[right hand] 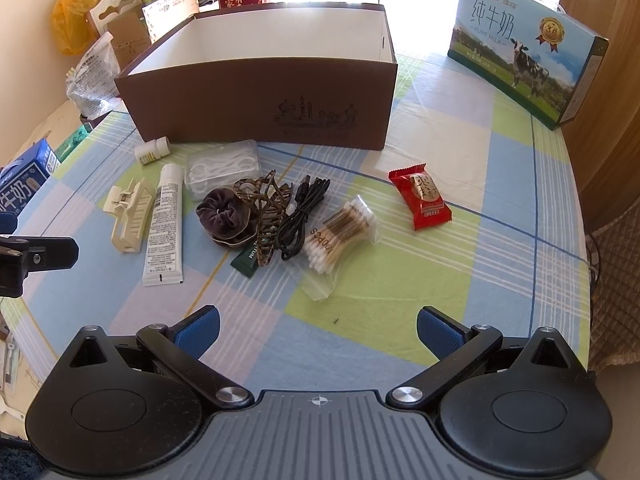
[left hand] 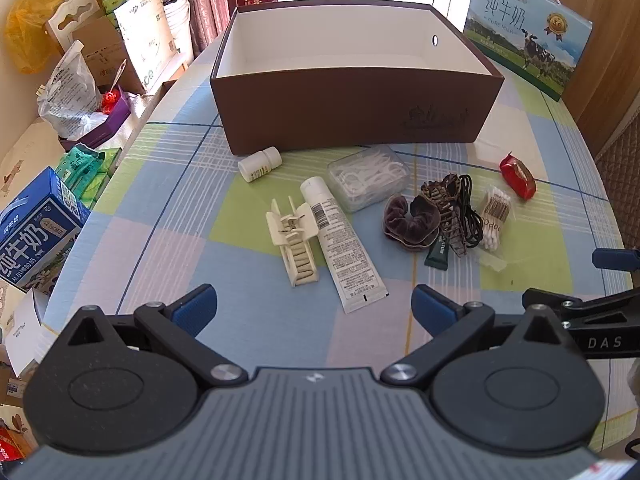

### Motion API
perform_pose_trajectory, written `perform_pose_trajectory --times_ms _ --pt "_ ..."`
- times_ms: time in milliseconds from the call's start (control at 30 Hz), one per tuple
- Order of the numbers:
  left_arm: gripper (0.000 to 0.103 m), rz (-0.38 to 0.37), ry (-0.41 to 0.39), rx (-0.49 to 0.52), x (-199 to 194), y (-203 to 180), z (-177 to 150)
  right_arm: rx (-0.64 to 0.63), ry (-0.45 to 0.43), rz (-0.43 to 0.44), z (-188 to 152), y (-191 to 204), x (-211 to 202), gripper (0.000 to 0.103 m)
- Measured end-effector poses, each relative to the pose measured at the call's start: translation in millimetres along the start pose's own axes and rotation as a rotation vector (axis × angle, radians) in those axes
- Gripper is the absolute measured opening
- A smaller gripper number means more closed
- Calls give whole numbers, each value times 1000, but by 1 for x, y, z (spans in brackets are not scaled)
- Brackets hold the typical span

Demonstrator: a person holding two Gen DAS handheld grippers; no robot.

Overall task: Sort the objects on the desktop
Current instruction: 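Move the right tool toward the red snack packet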

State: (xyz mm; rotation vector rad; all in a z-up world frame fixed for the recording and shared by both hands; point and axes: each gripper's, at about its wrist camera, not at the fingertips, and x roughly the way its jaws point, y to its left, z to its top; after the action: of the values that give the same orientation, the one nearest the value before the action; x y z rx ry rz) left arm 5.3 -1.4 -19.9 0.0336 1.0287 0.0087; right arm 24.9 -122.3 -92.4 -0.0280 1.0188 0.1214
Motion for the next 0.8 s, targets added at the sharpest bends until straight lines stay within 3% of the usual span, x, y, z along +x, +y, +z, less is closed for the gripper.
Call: perform_pose_trajectory --times_ms 800 --pt "102 -11 29 11 9 1 3 10 17 4 3 -3 7 101"
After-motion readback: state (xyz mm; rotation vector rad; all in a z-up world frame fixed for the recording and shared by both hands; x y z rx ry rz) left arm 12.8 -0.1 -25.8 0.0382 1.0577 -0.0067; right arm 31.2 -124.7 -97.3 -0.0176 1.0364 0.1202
